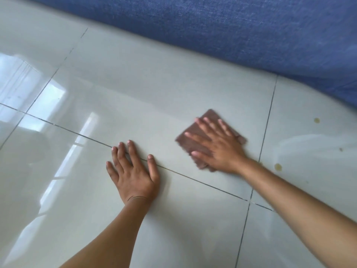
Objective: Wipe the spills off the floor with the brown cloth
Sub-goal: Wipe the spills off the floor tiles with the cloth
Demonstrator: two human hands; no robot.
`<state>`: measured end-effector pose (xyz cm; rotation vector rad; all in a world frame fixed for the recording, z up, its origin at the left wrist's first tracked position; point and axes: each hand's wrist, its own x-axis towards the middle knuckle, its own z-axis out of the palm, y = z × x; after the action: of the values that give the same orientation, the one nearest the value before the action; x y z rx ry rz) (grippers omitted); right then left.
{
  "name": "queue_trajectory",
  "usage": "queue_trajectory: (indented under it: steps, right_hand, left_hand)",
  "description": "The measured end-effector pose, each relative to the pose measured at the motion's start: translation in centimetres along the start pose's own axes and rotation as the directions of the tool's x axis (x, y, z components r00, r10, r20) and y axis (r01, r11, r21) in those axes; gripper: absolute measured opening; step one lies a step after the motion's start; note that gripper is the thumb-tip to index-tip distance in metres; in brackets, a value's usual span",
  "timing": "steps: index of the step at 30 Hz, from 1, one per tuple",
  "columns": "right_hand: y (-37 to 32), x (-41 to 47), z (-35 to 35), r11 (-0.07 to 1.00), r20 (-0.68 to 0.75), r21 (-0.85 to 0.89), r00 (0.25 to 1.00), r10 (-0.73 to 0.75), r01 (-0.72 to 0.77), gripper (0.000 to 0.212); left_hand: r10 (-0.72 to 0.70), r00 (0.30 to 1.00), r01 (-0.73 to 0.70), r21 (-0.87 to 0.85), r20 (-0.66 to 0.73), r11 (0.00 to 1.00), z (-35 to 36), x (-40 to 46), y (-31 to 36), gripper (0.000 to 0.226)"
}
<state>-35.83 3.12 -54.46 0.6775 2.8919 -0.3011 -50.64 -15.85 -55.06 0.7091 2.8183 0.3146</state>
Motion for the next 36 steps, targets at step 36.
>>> queue_trajectory:
  steps: [36]
  right_hand:
    - [2.4,0.5,-1.3,0.656,0.102,0.221,0.686,0.720,-0.722,0.058]
  left_hand:
    - [0.019,1.000,-0.019,0.032,0.002,0.999,0.4,0.2,-0.2,0.070]
